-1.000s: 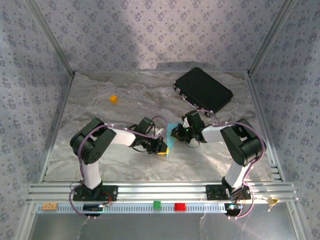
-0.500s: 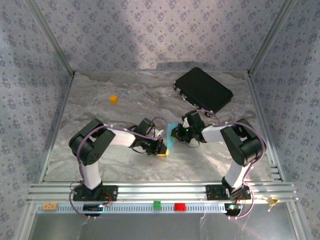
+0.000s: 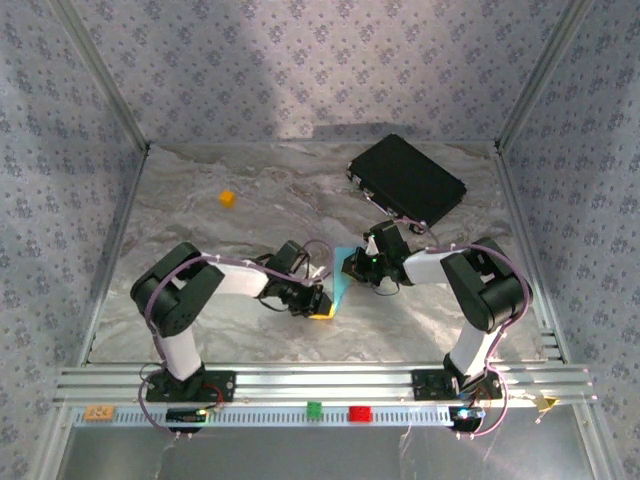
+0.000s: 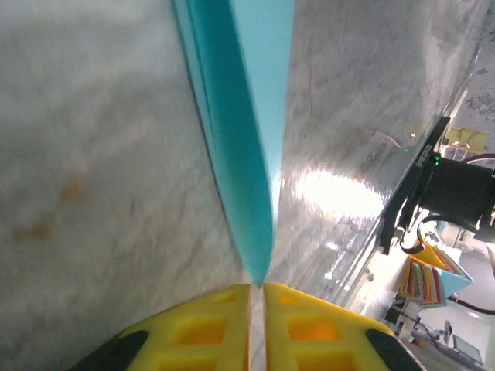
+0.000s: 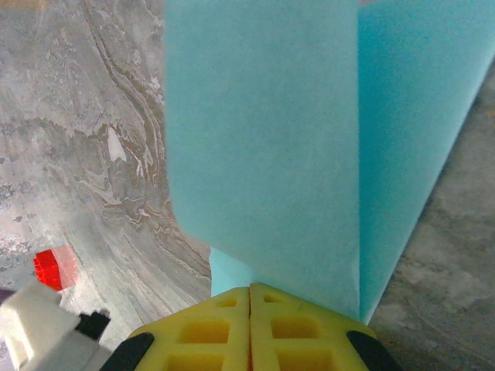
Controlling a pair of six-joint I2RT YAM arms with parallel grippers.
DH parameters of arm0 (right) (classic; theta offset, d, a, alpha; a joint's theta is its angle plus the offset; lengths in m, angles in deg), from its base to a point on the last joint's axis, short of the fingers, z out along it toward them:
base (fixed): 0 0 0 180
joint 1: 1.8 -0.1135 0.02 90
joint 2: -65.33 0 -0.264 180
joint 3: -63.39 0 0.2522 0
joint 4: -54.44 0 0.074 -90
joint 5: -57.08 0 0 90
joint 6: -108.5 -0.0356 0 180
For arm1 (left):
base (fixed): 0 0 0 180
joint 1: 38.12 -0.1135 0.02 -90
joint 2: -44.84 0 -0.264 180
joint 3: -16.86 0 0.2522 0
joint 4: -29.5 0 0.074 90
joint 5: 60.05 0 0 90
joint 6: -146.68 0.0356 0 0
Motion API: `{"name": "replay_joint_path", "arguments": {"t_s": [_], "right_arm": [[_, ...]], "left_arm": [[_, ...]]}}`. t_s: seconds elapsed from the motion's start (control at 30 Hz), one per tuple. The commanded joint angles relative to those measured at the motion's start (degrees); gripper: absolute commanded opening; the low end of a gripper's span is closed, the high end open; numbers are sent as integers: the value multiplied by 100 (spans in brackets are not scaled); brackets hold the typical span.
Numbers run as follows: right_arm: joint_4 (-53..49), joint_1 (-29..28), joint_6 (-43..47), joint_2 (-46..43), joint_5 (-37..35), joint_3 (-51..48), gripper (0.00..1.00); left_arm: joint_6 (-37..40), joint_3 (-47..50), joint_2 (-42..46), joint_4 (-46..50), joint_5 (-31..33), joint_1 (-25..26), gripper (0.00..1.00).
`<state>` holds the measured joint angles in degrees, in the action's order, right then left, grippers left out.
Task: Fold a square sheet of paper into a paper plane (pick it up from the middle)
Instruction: Fold the wing for the fifth time at the center of the table.
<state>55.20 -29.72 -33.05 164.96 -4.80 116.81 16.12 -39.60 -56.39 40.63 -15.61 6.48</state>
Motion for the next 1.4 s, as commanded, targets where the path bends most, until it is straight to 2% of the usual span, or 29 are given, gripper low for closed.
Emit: {"name": "replay_joint_path", "arguments": {"t_s": [0.0,0.23,0.4,0.73,1.1,1.37], "right_arm": [[-709,1,111,240,-580,-170,8],[-703,12,103,232,-578,-170,8],[-703,12,102,238,-571,-173,8],[-714,15,111,230,-536,-169,8],[-723,14,102,232,-545,-171,8],[-748,14,101,249,-571,-173,8]], "left_arm": [[-29,34,578,386,201,42,14],[-228,-163,1255,295,573,-118,15],[-422,-726,702,-115,311,-196,10],[-676,-1301,-479,-790,71,-198,7],[-538,-1159,-910,-735,29,-198,7],[-443,-822,-1012,-651,104,-17,7]]}}
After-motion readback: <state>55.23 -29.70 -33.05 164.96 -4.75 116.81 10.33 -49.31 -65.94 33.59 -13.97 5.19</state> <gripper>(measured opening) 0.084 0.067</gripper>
